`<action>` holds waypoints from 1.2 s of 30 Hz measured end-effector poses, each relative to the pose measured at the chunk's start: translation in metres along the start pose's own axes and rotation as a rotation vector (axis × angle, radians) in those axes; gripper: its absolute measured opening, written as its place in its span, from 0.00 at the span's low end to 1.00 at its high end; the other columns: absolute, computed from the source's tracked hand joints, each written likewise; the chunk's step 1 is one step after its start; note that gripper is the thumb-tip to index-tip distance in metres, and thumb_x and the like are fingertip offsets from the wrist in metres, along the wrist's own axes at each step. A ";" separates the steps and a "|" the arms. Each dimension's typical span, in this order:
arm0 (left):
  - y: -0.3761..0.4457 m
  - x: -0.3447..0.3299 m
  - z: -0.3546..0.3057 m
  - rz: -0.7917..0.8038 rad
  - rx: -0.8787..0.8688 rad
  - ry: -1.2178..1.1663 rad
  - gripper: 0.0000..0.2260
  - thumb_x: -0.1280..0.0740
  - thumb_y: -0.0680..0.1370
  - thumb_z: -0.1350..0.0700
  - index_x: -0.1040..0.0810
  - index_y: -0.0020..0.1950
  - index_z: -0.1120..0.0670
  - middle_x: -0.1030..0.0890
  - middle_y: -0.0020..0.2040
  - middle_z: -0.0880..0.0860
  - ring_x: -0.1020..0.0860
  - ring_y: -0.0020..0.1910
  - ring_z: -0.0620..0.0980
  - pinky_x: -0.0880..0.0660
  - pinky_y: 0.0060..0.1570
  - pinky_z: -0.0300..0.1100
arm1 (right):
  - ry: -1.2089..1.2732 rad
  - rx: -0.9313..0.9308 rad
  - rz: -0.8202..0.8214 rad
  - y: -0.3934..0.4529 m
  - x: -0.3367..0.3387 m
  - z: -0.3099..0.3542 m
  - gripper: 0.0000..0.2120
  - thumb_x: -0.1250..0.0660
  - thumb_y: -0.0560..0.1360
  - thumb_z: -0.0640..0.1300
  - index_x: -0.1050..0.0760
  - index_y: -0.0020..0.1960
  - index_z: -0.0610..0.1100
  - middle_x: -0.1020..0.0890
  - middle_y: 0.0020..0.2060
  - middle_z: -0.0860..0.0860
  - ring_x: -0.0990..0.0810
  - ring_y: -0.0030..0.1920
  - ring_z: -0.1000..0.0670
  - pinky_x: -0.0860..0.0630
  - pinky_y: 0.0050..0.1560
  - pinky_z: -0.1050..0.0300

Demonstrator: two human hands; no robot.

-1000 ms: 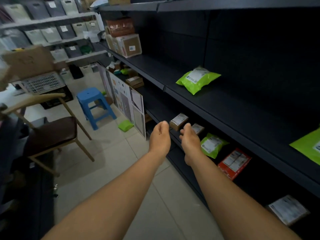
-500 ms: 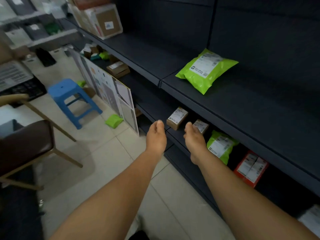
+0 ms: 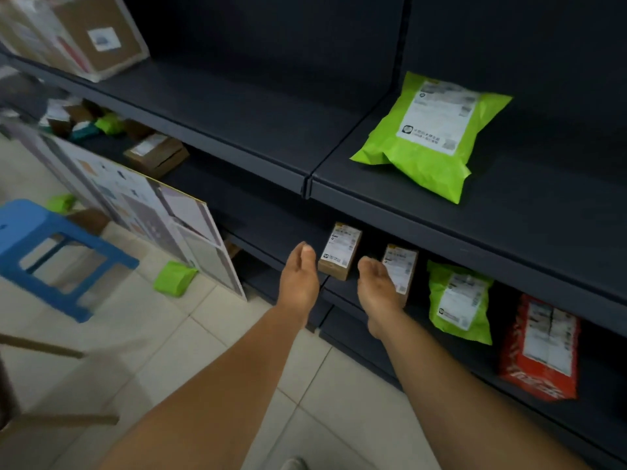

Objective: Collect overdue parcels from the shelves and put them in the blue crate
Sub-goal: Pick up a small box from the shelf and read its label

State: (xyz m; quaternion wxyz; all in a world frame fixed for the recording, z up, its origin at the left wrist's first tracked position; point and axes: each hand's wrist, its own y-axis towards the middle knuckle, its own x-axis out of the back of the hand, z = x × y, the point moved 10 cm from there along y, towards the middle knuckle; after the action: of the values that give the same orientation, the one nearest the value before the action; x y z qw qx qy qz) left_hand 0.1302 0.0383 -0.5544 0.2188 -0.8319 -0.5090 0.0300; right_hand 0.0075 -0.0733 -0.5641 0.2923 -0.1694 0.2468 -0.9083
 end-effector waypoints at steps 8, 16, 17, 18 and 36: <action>0.082 -0.030 0.059 0.047 0.008 -0.011 0.22 0.49 0.84 0.47 0.43 0.78 0.49 0.34 0.74 0.51 0.34 0.71 0.50 0.40 0.57 0.38 | -0.039 -0.007 -0.030 0.091 -0.025 -0.052 0.26 0.50 0.83 0.56 0.47 0.79 0.52 0.38 0.76 0.49 0.37 0.74 0.44 0.38 0.70 0.46; 0.158 -0.050 0.111 0.030 -0.091 0.006 0.23 0.47 0.84 0.47 0.43 0.78 0.51 0.35 0.75 0.51 0.35 0.72 0.50 0.39 0.59 0.37 | -0.020 0.111 -0.060 0.173 -0.050 -0.092 0.28 0.48 0.83 0.57 0.51 0.80 0.52 0.42 0.78 0.50 0.40 0.75 0.44 0.39 0.71 0.48; 0.164 -0.053 0.116 0.036 -0.101 0.001 0.24 0.47 0.83 0.47 0.43 0.78 0.51 0.35 0.75 0.52 0.35 0.72 0.50 0.38 0.60 0.37 | -0.020 0.130 -0.068 0.181 -0.052 -0.094 0.29 0.48 0.82 0.57 0.51 0.80 0.51 0.42 0.78 0.49 0.40 0.75 0.44 0.39 0.71 0.49; 0.170 -0.057 0.121 0.048 -0.110 0.000 0.24 0.47 0.83 0.46 0.43 0.78 0.51 0.35 0.75 0.52 0.35 0.72 0.50 0.38 0.62 0.38 | -0.016 0.150 -0.075 0.188 -0.052 -0.097 0.29 0.48 0.82 0.57 0.52 0.80 0.51 0.42 0.78 0.49 0.39 0.75 0.44 0.39 0.71 0.49; 0.194 -0.082 0.137 0.130 -0.270 -0.116 0.15 0.47 0.84 0.55 0.31 0.69 0.49 0.22 0.50 0.43 0.23 0.48 0.39 0.28 0.41 0.30 | 0.028 0.390 -0.070 0.223 -0.067 -0.106 0.26 0.45 0.82 0.53 0.45 0.79 0.53 0.30 0.72 0.48 0.30 0.69 0.46 0.32 0.68 0.49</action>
State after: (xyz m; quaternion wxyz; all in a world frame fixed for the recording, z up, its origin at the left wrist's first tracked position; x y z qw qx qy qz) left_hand 0.2151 -0.0616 -0.7689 0.0729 -0.8818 -0.4654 0.0233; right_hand 0.1112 -0.1527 -0.7837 0.2842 -0.1056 0.0640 -0.9508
